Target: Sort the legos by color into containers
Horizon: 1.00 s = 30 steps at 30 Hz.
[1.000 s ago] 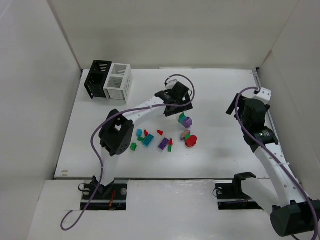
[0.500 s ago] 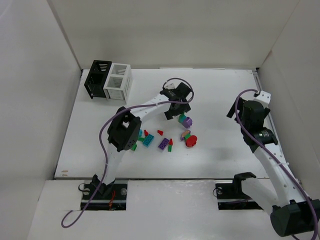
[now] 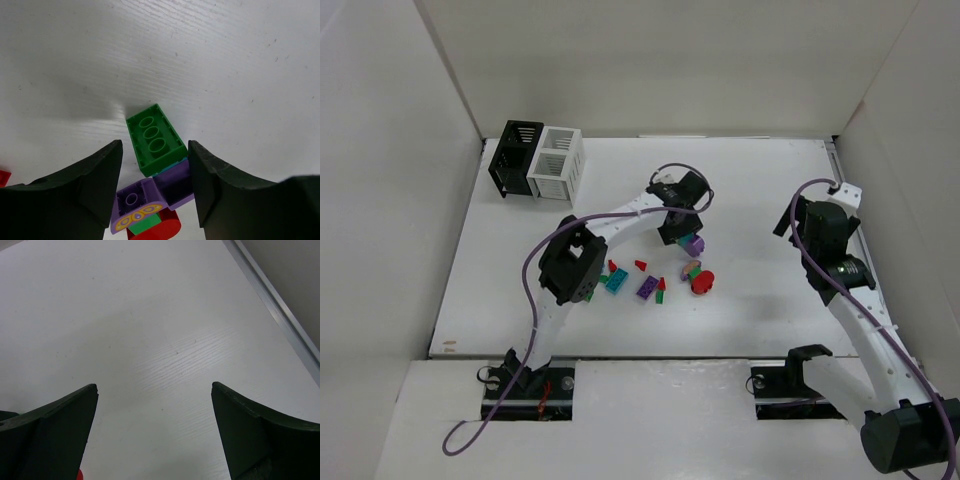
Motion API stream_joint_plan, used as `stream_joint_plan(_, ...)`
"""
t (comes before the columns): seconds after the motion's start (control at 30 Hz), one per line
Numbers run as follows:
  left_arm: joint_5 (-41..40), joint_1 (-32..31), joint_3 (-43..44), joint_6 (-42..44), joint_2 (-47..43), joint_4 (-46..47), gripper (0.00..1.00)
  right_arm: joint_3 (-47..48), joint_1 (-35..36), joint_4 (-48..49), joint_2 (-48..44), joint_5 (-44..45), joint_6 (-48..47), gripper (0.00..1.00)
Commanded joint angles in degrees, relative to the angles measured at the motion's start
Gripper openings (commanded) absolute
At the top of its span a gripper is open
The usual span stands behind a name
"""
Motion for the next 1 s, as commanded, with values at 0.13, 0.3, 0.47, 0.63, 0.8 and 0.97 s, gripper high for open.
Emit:
stream_joint_plan(0.13, -0.96, -0.14, -1.71, -1.99, 0.26, 1.55, 0.41, -0.45, 0.41, 0.0, -0.34, -0.15, 0.62, 1.0)
stream_joint_plan(0.3, -0.96, -0.14, -1.71, -1.21, 0.78, 3.3, 0.32, -0.45, 0.41, 0.0, -0.34, -1.37, 0.62, 1.0)
stream_joint_plan(0.47, -1.84, -0.14, -0.66, 1.42, -0.96, 4.54, 0.13, -1.6, 0.41, 4.82, -2.18, -8.66, -4.02, 1.0)
stream_joint_plan(0.63, -6.93, -1.19, -3.71, 5.47, -9.74, 13.46, 0.0, -3.53, 0.41, 13.16, -5.43, -21.4, -10.18, 1.0)
stream_joint_plan(0.8, -8.97, -1.81, -21.62, 14.78, -25.11, 38.76, 0.09, -1.61, 0.41, 16.61, -5.96, -35.63, -12.3, 1.0)
stream_joint_plan(0.97, -3.17, -1.03, -41.66, 25.41, -40.49, 68.82, 0.16, 1.22, -1.0, 21.69, -1.58, -50.04, -8.72, 1.0)
